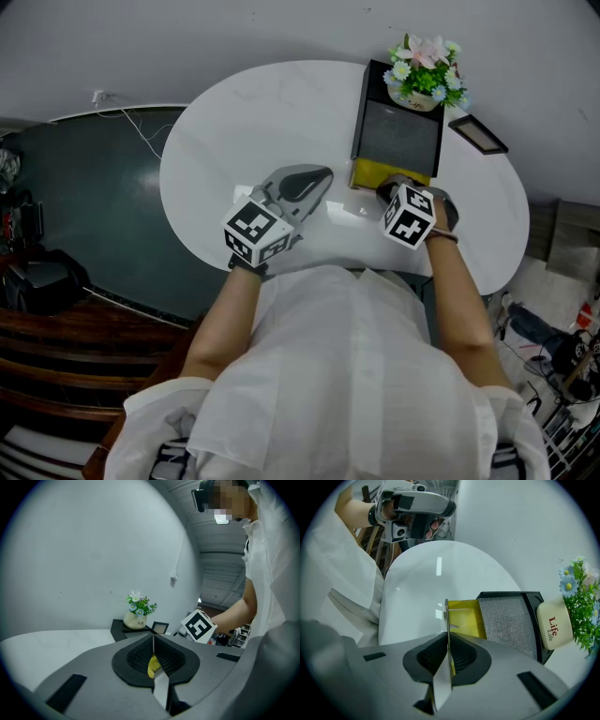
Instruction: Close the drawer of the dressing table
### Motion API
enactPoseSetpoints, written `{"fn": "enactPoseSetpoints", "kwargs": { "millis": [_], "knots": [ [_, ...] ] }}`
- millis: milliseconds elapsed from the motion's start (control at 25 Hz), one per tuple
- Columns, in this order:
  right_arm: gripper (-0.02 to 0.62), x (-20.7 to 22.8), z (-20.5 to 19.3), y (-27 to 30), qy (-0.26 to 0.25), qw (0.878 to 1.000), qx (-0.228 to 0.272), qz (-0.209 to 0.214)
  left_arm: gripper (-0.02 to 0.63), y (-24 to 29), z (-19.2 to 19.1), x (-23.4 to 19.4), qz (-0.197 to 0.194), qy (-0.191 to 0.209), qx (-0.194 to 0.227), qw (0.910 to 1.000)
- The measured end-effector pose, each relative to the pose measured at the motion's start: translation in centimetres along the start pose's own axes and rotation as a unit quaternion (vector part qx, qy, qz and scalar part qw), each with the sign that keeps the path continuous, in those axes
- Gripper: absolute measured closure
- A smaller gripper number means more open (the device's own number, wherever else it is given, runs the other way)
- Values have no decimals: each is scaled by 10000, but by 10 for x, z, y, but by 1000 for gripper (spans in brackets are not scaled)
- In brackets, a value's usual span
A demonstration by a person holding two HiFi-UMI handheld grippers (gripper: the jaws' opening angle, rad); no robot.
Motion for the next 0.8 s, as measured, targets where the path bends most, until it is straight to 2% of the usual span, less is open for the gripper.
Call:
{"fn": "enactPoseSetpoints", "kwargs": {
  "millis": [800],
  "knots": [
    [574,14,0,5,92,9982,-3,-585,588,2,-1,1,6,8,-33,10000]
  ]
}}
Point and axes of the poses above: the fingertips, and each gripper's own axes: y forward along the fingers, x to its right, z out of its top, the point moved 10 cm from there along -y, backward along the fingers, and after that the axes turned 7 degrees about -x, right-handed, at the moved point
